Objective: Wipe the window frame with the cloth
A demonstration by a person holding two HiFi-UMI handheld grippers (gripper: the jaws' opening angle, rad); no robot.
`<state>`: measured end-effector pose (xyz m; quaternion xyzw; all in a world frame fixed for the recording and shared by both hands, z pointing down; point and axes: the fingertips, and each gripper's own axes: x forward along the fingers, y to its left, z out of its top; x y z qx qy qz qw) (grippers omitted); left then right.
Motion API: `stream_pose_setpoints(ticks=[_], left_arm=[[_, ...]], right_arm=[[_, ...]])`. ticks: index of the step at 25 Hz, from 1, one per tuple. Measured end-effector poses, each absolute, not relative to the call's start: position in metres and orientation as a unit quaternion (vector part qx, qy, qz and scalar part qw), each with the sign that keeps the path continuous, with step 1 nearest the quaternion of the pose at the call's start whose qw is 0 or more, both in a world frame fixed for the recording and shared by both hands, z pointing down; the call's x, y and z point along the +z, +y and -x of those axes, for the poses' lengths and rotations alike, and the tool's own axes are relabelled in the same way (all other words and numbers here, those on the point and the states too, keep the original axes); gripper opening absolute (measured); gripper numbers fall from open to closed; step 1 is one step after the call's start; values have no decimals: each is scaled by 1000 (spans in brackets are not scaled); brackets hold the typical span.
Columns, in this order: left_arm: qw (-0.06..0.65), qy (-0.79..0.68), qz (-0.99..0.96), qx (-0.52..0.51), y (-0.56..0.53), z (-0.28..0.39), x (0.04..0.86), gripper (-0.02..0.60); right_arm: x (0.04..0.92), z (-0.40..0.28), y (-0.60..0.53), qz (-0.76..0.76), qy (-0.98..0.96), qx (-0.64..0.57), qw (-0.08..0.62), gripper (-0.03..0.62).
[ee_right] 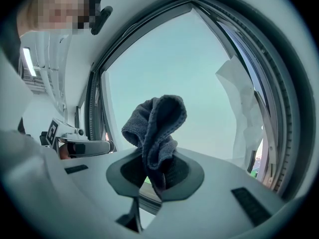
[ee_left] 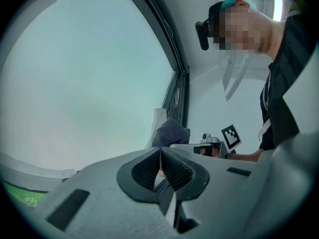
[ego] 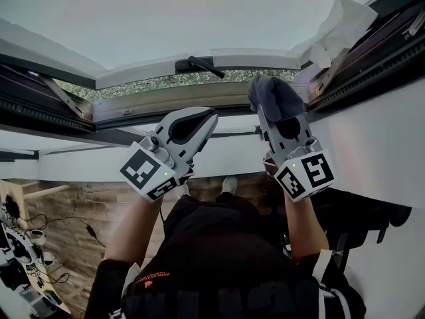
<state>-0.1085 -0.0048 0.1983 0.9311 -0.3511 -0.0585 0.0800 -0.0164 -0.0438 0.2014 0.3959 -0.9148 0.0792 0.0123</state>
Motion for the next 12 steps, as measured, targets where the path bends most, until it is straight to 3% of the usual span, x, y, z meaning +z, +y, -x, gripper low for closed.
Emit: stream_pose_setpoints(ticks=[12], left_arm=[[81, -346, -933, -57, -8, 107, 201, 26]], right_arm=[[203, 18, -46, -394, -916, 76, 17, 48]])
